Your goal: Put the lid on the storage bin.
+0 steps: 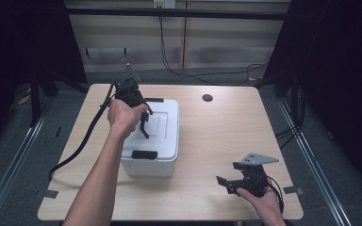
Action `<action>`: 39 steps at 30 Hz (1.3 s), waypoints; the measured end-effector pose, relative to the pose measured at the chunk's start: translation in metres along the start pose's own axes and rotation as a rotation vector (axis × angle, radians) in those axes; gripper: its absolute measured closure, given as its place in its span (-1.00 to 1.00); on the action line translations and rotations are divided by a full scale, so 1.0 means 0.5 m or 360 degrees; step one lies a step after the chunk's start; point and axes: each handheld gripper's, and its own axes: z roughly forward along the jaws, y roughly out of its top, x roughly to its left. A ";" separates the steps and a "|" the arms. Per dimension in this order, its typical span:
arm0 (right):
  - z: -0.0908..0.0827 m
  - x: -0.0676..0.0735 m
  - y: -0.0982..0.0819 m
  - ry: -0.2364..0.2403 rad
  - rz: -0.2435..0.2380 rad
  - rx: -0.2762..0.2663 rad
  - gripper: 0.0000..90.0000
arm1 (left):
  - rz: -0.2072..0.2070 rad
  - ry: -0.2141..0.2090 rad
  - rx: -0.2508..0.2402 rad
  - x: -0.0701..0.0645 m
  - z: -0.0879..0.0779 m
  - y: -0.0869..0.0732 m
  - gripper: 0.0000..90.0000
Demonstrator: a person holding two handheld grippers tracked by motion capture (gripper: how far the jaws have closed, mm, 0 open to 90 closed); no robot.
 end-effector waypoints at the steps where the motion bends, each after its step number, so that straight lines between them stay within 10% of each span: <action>1: 0.000 0.000 0.000 0.0001 0.0000 0.0000 -0.70 | -0.0019 -0.0037 0.0005 0.006 0.000 0.001 0.84; 20: 0.002 0.000 0.000 -0.0003 0.0000 0.0011 -0.70 | 0.0197 -0.0037 -0.0015 0.005 -0.004 0.003 0.40; 34: 0.002 0.000 0.000 -0.0001 0.0001 0.0011 -0.70 | 0.0240 -0.0158 -0.0060 0.008 -0.008 0.007 -0.49; 39: 0.001 0.000 0.000 -0.0001 0.0004 0.0012 -0.70 | 0.0349 -0.0187 -0.0063 0.011 -0.013 0.007 -0.63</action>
